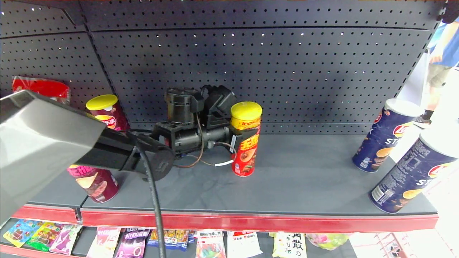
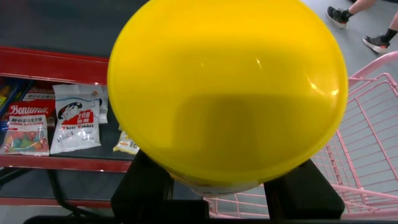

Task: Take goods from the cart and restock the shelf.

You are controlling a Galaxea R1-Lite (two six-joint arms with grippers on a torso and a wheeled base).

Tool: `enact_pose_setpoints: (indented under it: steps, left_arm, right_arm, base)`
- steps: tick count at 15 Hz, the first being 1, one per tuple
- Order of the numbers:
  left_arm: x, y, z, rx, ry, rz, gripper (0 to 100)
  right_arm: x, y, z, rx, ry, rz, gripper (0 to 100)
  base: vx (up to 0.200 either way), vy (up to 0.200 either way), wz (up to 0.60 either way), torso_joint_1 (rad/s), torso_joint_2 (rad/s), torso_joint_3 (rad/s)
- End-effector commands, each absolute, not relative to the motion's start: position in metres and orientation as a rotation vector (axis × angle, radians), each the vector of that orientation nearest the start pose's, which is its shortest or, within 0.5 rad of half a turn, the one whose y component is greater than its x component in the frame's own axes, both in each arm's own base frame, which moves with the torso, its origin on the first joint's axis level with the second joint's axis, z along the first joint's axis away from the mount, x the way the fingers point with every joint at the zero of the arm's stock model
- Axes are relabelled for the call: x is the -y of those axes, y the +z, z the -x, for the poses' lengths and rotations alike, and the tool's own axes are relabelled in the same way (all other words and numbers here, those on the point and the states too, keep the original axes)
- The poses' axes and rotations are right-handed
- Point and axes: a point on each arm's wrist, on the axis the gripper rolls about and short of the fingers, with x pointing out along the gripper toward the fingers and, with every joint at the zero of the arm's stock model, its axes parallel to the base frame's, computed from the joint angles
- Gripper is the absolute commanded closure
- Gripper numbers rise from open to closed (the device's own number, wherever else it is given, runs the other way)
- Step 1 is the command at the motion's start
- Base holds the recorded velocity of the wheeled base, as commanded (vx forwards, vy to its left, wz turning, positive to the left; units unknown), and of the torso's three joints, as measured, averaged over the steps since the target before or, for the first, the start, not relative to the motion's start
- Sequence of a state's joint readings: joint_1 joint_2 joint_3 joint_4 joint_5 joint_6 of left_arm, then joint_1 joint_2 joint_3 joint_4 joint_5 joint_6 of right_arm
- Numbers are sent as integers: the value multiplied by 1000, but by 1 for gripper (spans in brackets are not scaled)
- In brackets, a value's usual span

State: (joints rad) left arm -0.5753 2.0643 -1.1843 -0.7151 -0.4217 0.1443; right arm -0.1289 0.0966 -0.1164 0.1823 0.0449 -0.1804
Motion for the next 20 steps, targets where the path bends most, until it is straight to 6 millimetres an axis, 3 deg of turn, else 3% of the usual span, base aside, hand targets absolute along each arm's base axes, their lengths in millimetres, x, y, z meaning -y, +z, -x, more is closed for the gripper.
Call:
enact_pose_setpoints:
  steps: [1,4,9,12,20]
  left_arm:
    - [196,188,-307,-70,-1071,-131,100]
    - [181,195,-289,-44,-1108,-161,100]
    - [163,188,-296,-28,-1071,-236,100]
    - [164,182,-292,-32,-1209,-222,100]
    - [163,165,-289,-75,-1227,-213,100]
  right_arm:
    - [-4,91,24,-171,-68,166,100]
    - [-4,91,24,-171,-68,166,100]
    - [-4,93,24,-165,-69,153,100]
    - [-4,92,24,-167,-69,153,100]
    - [-4,94,25,-160,-71,155,100]
  base:
    - [0,0,0,0,0,0]
    - [0,0,0,0,0,0]
    - [0,0,0,0,0,0]
    - [0,0,0,0,0,0]
    - [0,0,0,0,0,0]
